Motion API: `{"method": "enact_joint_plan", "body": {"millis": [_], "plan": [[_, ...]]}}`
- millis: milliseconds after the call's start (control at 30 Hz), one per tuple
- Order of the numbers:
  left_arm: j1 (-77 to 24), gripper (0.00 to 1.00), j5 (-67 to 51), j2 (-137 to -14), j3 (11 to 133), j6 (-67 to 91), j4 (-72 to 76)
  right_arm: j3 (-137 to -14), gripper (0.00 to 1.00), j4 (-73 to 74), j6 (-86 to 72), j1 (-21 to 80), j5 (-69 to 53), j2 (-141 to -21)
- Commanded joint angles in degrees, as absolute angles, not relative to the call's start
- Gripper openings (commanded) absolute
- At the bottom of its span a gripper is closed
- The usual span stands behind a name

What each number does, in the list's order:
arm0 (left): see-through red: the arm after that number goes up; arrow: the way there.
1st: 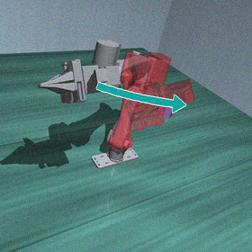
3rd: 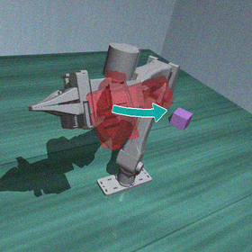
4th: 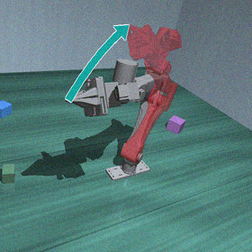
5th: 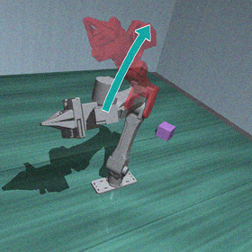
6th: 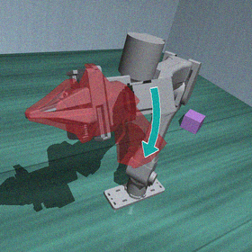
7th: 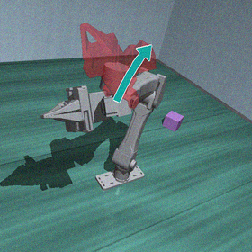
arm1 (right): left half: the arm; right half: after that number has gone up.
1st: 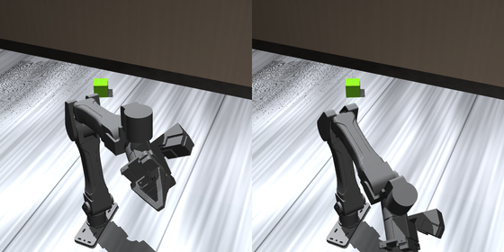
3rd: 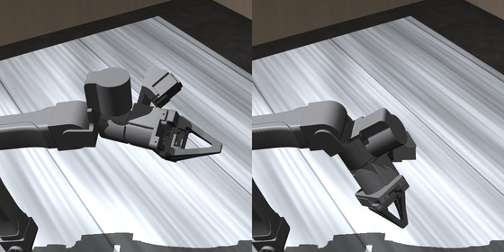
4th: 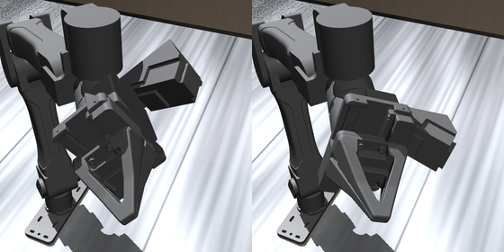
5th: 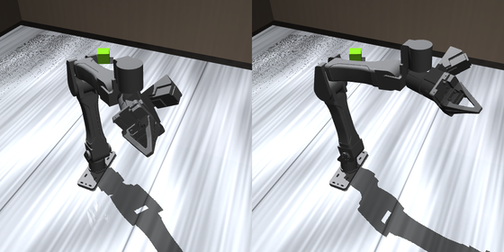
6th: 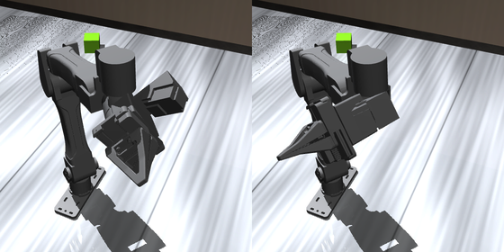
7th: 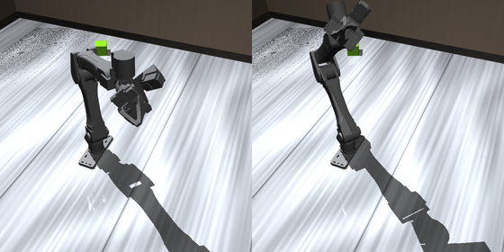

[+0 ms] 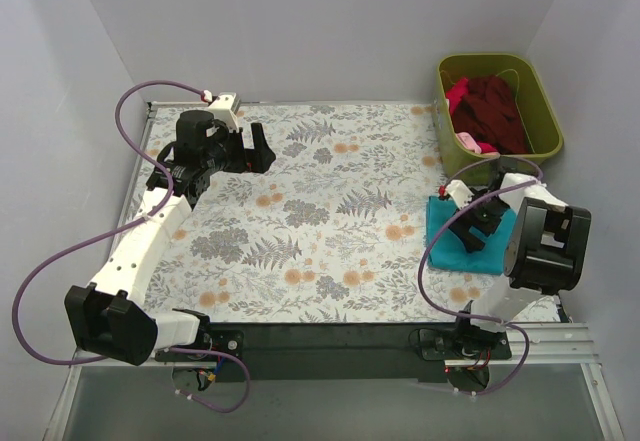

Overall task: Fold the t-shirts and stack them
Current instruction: Neatly place the folded tshirt to the corner

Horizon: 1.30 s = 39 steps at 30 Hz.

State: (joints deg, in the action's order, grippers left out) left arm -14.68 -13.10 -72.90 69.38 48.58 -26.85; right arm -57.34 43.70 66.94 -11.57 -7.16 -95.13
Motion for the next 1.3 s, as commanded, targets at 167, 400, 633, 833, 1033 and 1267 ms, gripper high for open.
{"method": "enact_joint_plan", "body": {"millis": [167, 400, 633, 833, 1033, 1267], "plan": [[-14.33, 0.98, -12.74, -72.25, 71.98, 47.64, -28.91, -59.15, 0.98, 46.32, 84.89, -19.85, -2.29, -98.78], [-14.33, 0.98, -13.18, -72.25, 71.81, 47.99, -29.36, -62.66, 0.98, 46.58, 87.80, -21.88, -1.67, -101.16], [-14.33, 0.98, -13.53, -72.60, 71.89, 47.55, -29.44, -63.19, 0.98, 47.55, 86.84, -21.88, -2.90, -99.23], [-14.33, 0.98, -13.54, -71.81, 71.89, 47.20, -29.44, -73.02, 0.98, 54.04, 84.73, -21.62, -7.19, -95.72], [-14.33, 0.98, -13.45, -71.02, 71.98, 46.67, -29.44, -85.15, 0.98, 65.03, 81.05, -18.91, -10.37, -94.13], [-14.33, 0.98, -14.49, -73.38, 76.45, 44.21, -37.43, -97.29, 0.98, 75.41, 60.77, -10.82, -15.47, -90.89]]}}
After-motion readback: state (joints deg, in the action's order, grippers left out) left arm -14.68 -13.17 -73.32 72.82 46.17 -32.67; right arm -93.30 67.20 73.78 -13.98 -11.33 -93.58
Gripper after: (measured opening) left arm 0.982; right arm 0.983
